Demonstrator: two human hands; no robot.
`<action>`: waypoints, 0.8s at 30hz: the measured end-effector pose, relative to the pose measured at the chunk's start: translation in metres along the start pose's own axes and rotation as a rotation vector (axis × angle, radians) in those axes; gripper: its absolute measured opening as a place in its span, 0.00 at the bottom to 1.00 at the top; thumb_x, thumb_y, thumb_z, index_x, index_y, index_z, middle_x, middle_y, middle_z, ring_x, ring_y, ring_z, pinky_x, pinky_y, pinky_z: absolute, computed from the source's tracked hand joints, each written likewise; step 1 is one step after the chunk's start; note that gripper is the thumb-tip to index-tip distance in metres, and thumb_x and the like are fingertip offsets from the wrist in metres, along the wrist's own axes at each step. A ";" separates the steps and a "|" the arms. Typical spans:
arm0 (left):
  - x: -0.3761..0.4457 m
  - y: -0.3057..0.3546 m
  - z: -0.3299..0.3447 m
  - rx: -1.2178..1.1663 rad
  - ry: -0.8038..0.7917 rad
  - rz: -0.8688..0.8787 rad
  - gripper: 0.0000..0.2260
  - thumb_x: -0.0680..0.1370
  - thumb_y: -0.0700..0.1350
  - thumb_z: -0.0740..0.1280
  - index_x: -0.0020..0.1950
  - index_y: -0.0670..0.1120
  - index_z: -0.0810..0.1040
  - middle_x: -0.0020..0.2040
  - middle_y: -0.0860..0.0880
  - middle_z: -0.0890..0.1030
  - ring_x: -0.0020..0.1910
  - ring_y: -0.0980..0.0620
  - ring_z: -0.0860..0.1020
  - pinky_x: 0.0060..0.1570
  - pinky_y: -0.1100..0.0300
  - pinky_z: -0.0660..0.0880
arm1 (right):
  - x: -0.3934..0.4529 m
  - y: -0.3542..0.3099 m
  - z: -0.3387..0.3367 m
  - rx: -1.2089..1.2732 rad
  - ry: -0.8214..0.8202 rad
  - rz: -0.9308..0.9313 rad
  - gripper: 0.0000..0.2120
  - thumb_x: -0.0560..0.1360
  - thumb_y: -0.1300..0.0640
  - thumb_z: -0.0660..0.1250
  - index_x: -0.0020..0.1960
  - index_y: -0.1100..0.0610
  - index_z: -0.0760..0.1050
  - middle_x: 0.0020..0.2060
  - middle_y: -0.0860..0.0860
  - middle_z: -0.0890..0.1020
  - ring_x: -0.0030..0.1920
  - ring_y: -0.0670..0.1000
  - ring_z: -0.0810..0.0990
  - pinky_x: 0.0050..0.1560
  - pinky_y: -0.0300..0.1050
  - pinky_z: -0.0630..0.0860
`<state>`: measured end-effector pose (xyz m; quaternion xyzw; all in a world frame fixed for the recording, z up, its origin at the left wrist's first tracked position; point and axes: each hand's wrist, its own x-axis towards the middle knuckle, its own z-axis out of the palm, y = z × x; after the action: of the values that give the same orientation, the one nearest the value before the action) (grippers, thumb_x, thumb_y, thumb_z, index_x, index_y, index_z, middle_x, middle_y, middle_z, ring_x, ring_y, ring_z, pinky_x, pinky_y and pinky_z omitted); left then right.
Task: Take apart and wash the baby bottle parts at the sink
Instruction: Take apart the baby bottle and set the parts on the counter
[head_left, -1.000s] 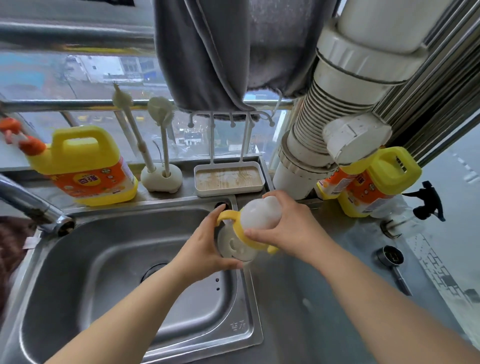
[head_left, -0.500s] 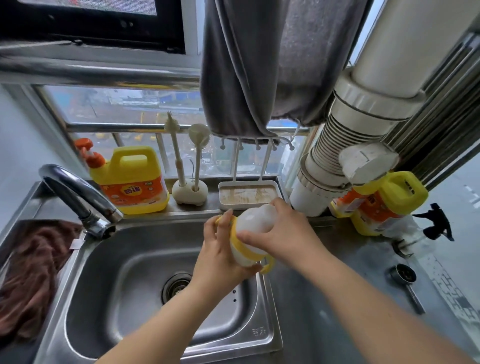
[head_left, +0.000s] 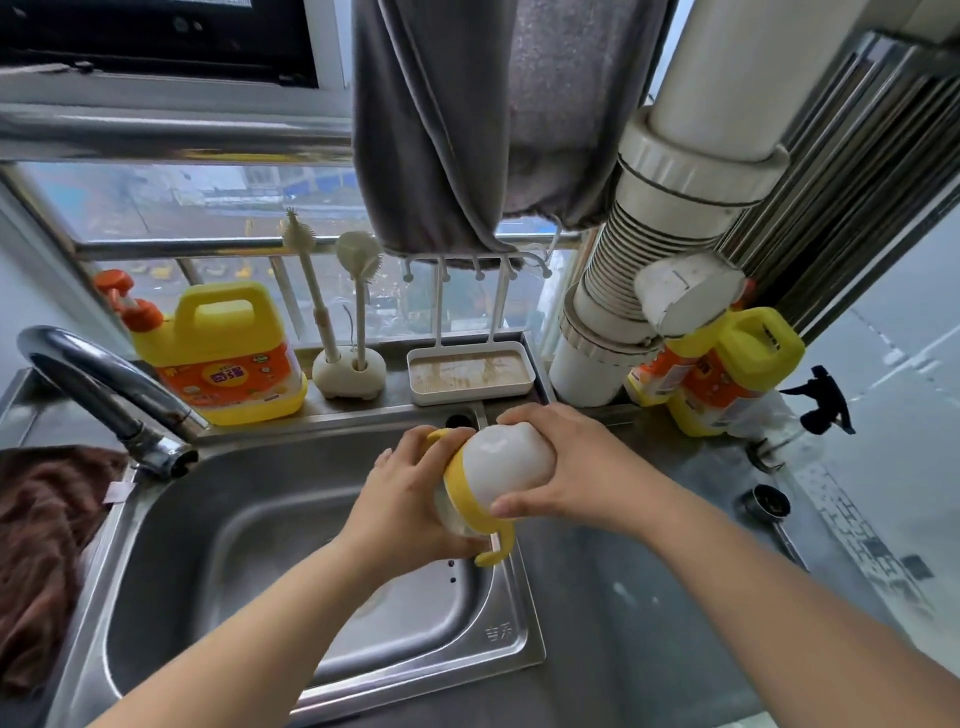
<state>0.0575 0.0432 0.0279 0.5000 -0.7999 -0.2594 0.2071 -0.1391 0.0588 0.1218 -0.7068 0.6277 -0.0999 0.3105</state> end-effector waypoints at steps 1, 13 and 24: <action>-0.001 -0.002 0.000 0.000 0.011 0.002 0.47 0.52 0.69 0.71 0.69 0.65 0.60 0.64 0.54 0.67 0.59 0.49 0.71 0.59 0.52 0.72 | 0.000 0.001 -0.001 0.004 -0.007 -0.007 0.40 0.60 0.42 0.79 0.67 0.40 0.65 0.59 0.41 0.68 0.59 0.44 0.70 0.60 0.41 0.70; -0.015 -0.040 0.009 -0.100 -0.033 -0.273 0.46 0.58 0.54 0.81 0.71 0.60 0.61 0.65 0.54 0.63 0.59 0.54 0.66 0.58 0.56 0.70 | 0.023 0.055 0.003 0.057 0.121 0.247 0.34 0.61 0.48 0.80 0.62 0.47 0.67 0.55 0.47 0.74 0.52 0.49 0.73 0.48 0.41 0.69; -0.006 -0.062 0.020 -0.057 -0.013 -0.282 0.48 0.57 0.57 0.81 0.71 0.63 0.59 0.68 0.54 0.61 0.64 0.51 0.66 0.63 0.55 0.69 | 0.124 0.097 0.054 -0.141 -0.043 0.209 0.37 0.68 0.55 0.76 0.73 0.53 0.62 0.68 0.54 0.68 0.65 0.56 0.70 0.64 0.48 0.67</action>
<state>0.0914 0.0303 -0.0268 0.5998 -0.7152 -0.3116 0.1776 -0.1670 -0.0440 -0.0063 -0.6597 0.6965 -0.0074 0.2821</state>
